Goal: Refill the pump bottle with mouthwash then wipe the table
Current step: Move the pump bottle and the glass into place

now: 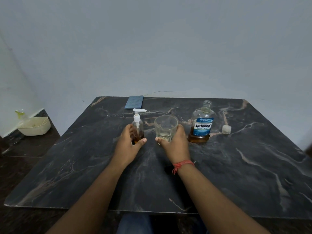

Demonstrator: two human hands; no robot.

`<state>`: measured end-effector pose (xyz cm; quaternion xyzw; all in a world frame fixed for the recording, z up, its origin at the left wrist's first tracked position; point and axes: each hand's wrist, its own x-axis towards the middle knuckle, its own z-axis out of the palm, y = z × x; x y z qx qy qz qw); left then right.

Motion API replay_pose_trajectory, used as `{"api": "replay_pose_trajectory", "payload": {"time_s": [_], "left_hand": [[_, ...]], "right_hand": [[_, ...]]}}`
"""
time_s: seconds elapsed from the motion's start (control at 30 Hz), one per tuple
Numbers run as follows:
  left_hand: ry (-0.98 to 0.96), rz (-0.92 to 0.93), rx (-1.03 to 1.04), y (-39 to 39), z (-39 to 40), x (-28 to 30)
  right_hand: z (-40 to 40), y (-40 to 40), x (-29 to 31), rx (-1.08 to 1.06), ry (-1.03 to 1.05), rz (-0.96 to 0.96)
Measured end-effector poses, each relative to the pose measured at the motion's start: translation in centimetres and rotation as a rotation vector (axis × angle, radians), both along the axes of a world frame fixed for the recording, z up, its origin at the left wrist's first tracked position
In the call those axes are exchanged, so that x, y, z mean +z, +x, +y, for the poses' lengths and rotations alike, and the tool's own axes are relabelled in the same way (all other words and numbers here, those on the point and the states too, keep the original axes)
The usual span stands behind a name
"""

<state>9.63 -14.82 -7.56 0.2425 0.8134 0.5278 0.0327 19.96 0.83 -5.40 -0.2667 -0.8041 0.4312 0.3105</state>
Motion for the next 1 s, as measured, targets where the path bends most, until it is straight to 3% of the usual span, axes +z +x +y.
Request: {"api": "replay_pose_trajectory", "payload": {"time_s": [0.4,1.0], "left_hand": [[-0.064,0.092,0.031,-3.9,2.9,0.5],[-0.174,0.119,0.05,-18.6,16.8,1.8]], "right_hand": [[1.9,-5.1,0.3,-0.074,-0.013,0.008],[10.5,-21.6,0.9,-0.369,-0.129,0.044]]}}
